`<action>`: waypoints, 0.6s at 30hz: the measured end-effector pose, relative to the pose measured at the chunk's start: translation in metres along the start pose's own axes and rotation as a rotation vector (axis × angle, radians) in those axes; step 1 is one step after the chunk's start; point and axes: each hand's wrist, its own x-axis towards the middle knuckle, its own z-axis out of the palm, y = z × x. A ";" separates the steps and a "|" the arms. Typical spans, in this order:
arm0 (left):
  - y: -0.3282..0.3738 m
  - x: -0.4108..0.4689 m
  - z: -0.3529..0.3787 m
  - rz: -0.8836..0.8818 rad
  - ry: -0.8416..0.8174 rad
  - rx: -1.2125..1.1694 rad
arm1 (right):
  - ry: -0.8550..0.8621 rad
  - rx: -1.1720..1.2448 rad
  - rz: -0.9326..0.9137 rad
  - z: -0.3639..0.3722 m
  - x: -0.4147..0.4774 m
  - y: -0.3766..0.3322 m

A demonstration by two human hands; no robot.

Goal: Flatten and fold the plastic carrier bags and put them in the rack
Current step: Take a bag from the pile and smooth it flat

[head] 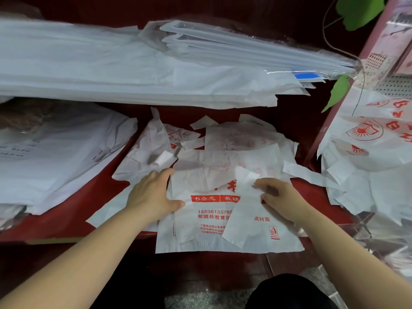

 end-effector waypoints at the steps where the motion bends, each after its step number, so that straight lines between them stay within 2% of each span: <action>1: 0.000 0.002 0.001 0.083 0.030 0.022 | 0.005 0.002 0.001 -0.001 0.000 0.001; 4: 0.003 0.004 0.010 0.283 -0.072 -0.026 | 0.125 -0.030 -0.009 -0.006 0.004 0.004; 6: 0.005 0.003 0.017 0.273 -0.122 -0.112 | 0.195 -0.110 -0.035 -0.010 0.009 0.005; 8: 0.007 0.003 0.023 0.263 -0.109 -0.106 | 0.120 -0.222 -0.039 -0.012 0.014 0.007; 10: 0.008 0.004 0.027 0.280 -0.103 0.004 | 0.046 -0.313 0.001 -0.012 0.019 0.008; 12: 0.009 0.004 0.030 0.277 -0.119 0.082 | 0.062 -0.345 0.017 -0.012 0.024 0.007; 14: 0.008 0.003 0.030 0.283 -0.123 0.109 | 0.108 -0.287 0.031 -0.012 0.030 0.005; 18: 0.007 0.002 0.029 0.297 -0.113 0.125 | 0.188 0.112 0.183 -0.013 0.038 0.002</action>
